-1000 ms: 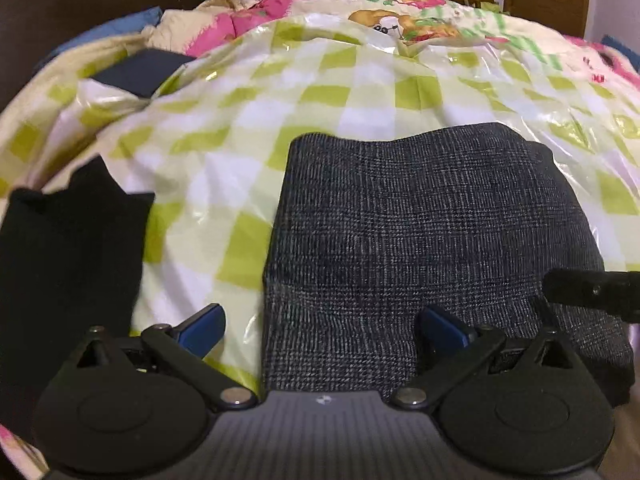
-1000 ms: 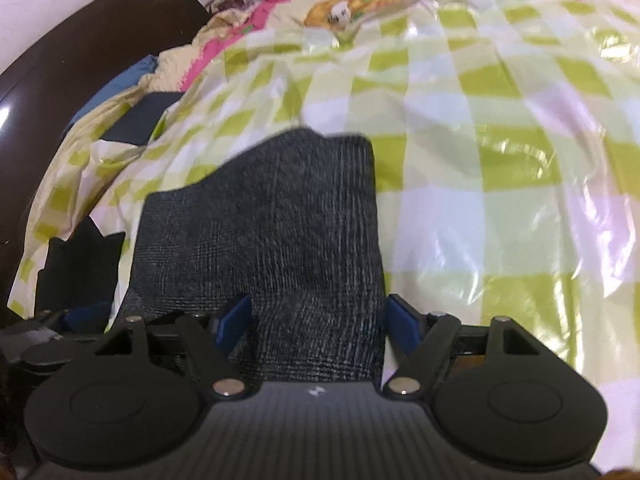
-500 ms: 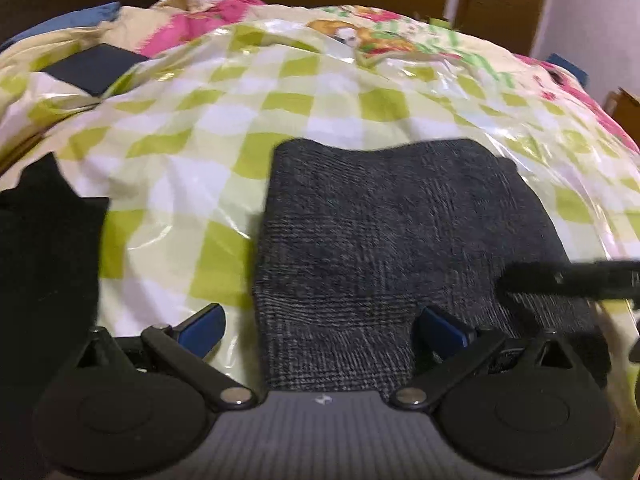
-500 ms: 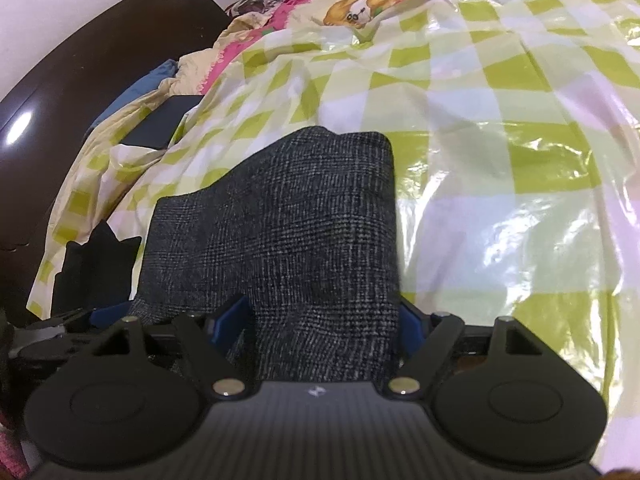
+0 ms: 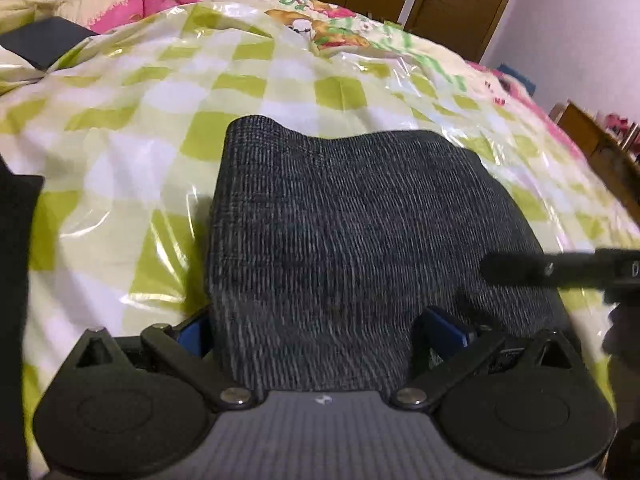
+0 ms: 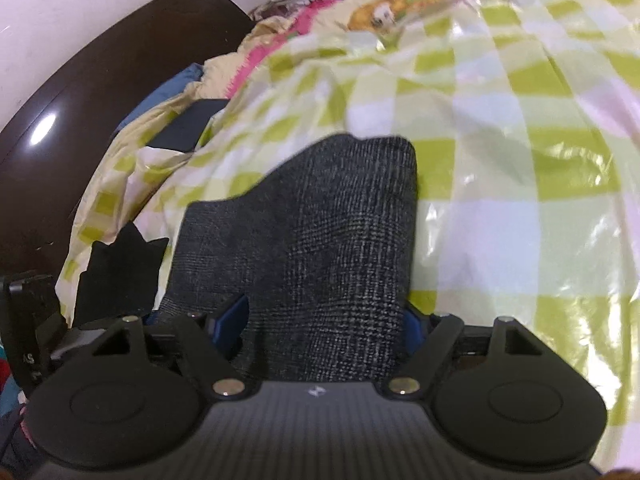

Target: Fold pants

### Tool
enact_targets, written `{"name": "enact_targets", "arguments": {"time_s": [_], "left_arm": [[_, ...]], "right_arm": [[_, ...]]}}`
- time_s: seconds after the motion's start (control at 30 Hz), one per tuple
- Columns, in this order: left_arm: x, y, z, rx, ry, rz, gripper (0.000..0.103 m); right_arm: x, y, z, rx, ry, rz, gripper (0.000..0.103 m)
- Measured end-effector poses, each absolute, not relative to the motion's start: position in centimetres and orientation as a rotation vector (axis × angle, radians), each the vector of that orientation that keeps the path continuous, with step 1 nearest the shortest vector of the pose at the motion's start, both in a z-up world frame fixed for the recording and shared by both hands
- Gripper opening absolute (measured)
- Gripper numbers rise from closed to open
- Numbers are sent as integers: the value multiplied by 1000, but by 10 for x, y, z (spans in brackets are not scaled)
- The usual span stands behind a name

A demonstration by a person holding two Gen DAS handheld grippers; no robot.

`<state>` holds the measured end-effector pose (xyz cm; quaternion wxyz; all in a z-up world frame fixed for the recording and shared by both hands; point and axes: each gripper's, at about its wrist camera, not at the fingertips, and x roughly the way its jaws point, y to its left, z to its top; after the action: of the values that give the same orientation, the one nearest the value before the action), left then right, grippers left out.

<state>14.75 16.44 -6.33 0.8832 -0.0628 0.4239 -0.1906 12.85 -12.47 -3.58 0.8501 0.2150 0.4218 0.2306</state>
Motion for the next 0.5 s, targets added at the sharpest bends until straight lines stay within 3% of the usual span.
{"name": "enact_targets", "arguments": {"time_s": [0.13, 0.3, 0.5], "left_arm": [[160, 160, -64, -127, 903, -389, 103], [148, 166, -59, -165, 893, -406, 103], [158, 155, -64, -162, 875, -351, 103]], "right_arm": [[139, -116, -39, 468, 902, 468, 80], [123, -126, -11, 507, 864, 526, 48], [150, -125, -34, 507, 950, 500, 50]]}}
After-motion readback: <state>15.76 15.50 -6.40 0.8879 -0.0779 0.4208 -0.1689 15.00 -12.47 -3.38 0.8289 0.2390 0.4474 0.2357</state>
